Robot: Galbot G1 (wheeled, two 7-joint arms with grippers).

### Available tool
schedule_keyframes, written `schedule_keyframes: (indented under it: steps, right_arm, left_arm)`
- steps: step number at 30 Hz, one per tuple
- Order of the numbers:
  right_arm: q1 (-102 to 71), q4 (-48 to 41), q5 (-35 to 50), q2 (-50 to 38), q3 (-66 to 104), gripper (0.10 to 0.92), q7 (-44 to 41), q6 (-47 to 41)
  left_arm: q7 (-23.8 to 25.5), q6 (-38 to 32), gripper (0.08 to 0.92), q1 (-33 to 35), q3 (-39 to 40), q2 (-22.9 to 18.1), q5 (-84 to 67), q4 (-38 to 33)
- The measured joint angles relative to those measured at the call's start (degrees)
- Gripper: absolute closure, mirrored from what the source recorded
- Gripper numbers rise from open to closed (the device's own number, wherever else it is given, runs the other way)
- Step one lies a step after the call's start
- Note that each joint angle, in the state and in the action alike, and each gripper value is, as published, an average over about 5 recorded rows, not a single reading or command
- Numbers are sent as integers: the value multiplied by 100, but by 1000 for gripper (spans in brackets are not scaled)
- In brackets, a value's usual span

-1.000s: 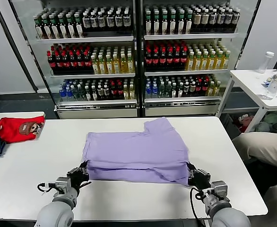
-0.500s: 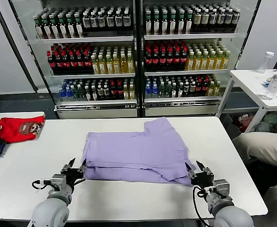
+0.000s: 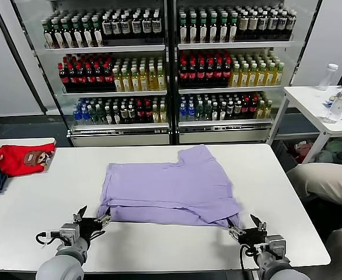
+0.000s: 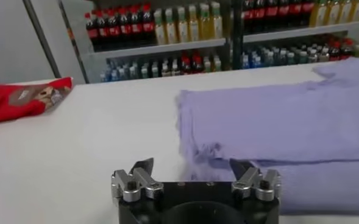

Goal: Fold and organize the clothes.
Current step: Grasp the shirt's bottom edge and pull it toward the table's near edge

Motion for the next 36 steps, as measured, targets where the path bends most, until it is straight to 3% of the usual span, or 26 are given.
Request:
schedule_keyframes:
  steps: [18, 24, 36]
  right_arm:
    - [-71, 17, 311, -37, 34, 872, -34, 9]
    - [-238, 235, 360, -137, 176, 910, -50, -11]
    - [-1360, 1094, 298, -185, 711, 910, -68, 43]
  left_arm:
    - [91, 58, 770, 71, 50, 8, -11, 79]
    - [95, 65, 904, 181, 3, 45, -17, -43]
    - [37, -105, 911, 1020, -184, 289, 85, -819]
